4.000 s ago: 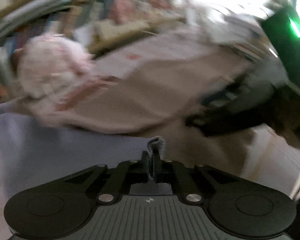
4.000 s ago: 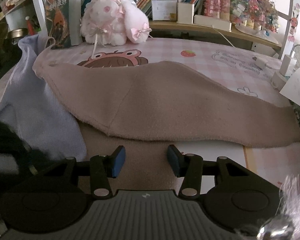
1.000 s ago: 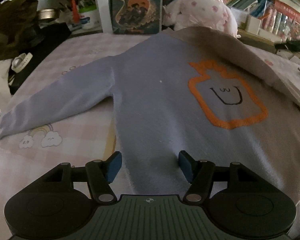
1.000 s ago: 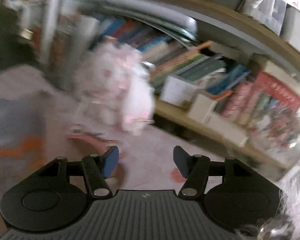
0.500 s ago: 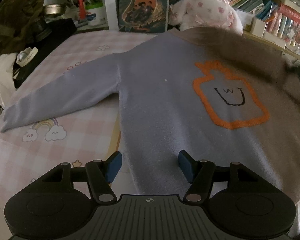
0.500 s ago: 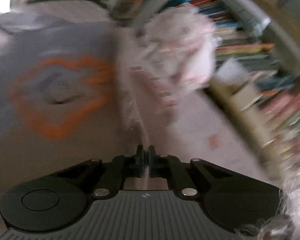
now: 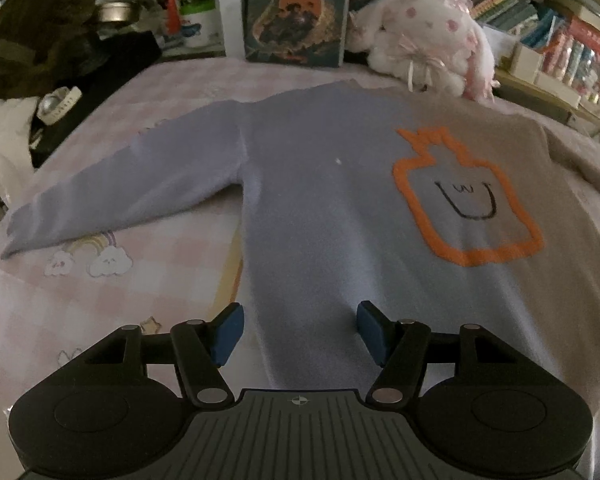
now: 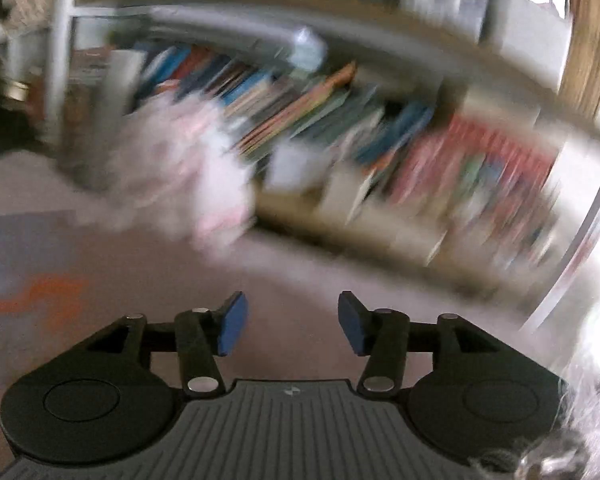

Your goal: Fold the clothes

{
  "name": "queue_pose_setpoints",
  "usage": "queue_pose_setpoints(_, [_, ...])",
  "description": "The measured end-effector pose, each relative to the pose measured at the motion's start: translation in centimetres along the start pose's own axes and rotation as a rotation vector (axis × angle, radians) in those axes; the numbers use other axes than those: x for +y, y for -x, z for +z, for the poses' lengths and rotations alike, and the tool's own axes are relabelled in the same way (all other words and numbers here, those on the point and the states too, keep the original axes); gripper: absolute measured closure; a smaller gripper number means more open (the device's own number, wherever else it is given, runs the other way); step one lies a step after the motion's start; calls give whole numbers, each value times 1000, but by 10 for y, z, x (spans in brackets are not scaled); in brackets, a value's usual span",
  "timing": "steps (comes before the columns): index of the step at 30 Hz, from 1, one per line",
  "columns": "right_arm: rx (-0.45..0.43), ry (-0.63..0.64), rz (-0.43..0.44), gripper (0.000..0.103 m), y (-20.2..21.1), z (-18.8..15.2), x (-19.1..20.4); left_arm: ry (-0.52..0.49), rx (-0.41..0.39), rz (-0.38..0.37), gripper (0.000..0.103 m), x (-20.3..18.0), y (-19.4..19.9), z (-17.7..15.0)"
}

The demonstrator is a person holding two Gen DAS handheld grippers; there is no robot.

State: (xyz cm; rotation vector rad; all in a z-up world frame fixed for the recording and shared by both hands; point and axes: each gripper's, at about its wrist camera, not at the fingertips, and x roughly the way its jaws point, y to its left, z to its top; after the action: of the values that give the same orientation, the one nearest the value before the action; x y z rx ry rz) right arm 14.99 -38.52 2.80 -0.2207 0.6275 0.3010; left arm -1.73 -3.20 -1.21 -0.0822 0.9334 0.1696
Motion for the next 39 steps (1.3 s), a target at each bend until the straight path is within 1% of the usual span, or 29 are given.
queue_pose_setpoints(4, [128, -62, 54, 54, 21, -45, 12, 39, -12, -14, 39, 8, -2, 5])
queue_pose_setpoints(7, [224, -109, 94, 54, 37, -79, 21, 65, 3, -37, 39, 15, -11, 6])
queue_pose_setpoints(9, [249, -146, 99, 54, 45, -91, 25, 86, 9, -54, 40, 17, -17, 6])
queue_pose_setpoints(12, [273, -204, 99, 55, 54, -104, 31, 122, 20, -105, 43, 19, -26, 8])
queue_pose_setpoints(13, [282, -222, 103, 58, 57, -109, 34, 131, 13, -114, 48, 20, -27, 9])
queue_pose_setpoints(14, [294, -238, 107, 64, 58, -113, 36, 131, 5, -130, 65, 22, -28, 10])
queue_pose_setpoints(15, [302, -250, 105, 67, 58, -115, 39, 125, 5, -150, 75, 23, -29, 11])
queue_pose_setpoints(16, [309, -259, 100, 72, 58, -117, 42, 118, 8, -173, 88, 25, -31, 12])
queue_pose_setpoints(17, [312, -259, 96, 81, 58, -119, 46, 100, 6, -187, 90, 26, -30, 14])
queue_pose_setpoints(18, [312, -252, 93, 83, 60, -119, 51, 64, -3, -186, 91, 25, -28, 15])
queue_pose_setpoints(19, [316, -249, 106, 89, 61, -119, 57, 16, -16, -176, 91, 23, -26, 16])
queue_pose_setpoints(21, [326, -244, 151, 91, 63, -117, 72, -69, -45, -144, 91, 26, -23, 20])
queue_pose_setpoints(23, [334, -224, 208, 91, 65, -114, 91, -93, -56, -95, 91, 40, -25, 27])
queue_pose_setpoints(26, [348, -149, 341, 91, 70, -109, 131, -111, -71, -41, 91, 63, -30, 36])
queue_pose_setpoints(27, [355, -126, 374, 91, 71, -108, 143, -111, -69, -43, 91, 70, -31, 38])
queue_pose_setpoints(29, [358, -83, 388, 92, 72, -107, 161, -113, -59, -76, 91, 76, -34, 41])
queue_pose_setpoints(30, [355, -86, 368, 92, 72, -105, 165, -124, -56, -94, 91, 76, -34, 41])
queue_pose_setpoints(31, [351, -113, 330, 92, 72, -105, 164, -137, -54, -109, 91, 74, -35, 40])
queue_pose_setpoints(34, [324, -197, 160, 92, 73, -106, 149, -141, -34, -184, 91, 62, -38, 37])
queue_pose_setpoints(35, [313, -223, 107, 92, 75, -107, 142, -154, -32, -209, 91, 54, -38, 35])
queue_pose_setpoints(37, [291, -274, 2, 92, 78, -109, 129, -201, -45, -235, 91, 40, -39, 35])
queue_pose_setpoints(38, [291, -282, -30, 92, 79, -110, 124, -220, -52, -242, 91, 35, -40, 36])
queue_pose_setpoints(39, [296, -277, -42, 92, 82, -113, 123, -229, -56, -249, 91, 31, -41, 37])
